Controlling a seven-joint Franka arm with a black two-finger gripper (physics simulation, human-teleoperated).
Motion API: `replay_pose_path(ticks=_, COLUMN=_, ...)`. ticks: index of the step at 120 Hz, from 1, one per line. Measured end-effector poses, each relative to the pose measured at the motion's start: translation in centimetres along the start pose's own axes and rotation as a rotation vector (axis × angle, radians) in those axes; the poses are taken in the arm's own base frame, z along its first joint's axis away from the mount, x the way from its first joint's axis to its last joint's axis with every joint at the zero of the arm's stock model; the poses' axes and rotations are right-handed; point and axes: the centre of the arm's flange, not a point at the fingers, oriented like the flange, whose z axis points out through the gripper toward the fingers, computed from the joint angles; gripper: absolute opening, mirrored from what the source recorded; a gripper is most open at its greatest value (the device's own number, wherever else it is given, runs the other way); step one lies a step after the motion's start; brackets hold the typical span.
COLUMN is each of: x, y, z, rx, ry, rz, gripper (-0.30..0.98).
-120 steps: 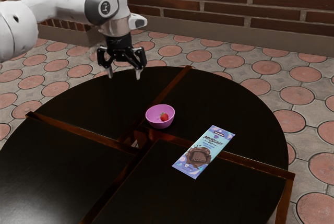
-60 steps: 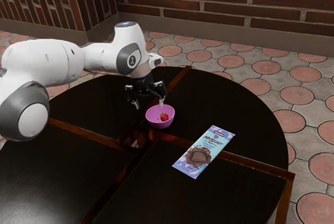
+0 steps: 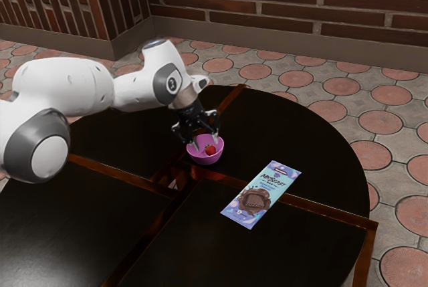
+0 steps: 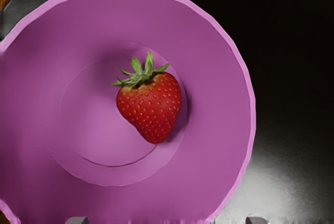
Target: Take strawberry from the bowl
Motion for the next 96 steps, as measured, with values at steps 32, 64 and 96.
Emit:
replay_pose_path(ticks=32, x=0.5, y=-2.7, z=-1.0, rx=-0.012, ry=-0.003, rz=-0.104, gripper=0.35)
replay_pose_path(ticks=64, x=1.5, y=-2.0, z=-0.2, rx=-0.015, ry=0.012, rz=-0.115, gripper=0.37)
replay_pose_path(ticks=96, x=2.6, y=-1.9, z=0.6, rx=-0.015, ry=0.023, rz=-0.122, gripper=0.38)
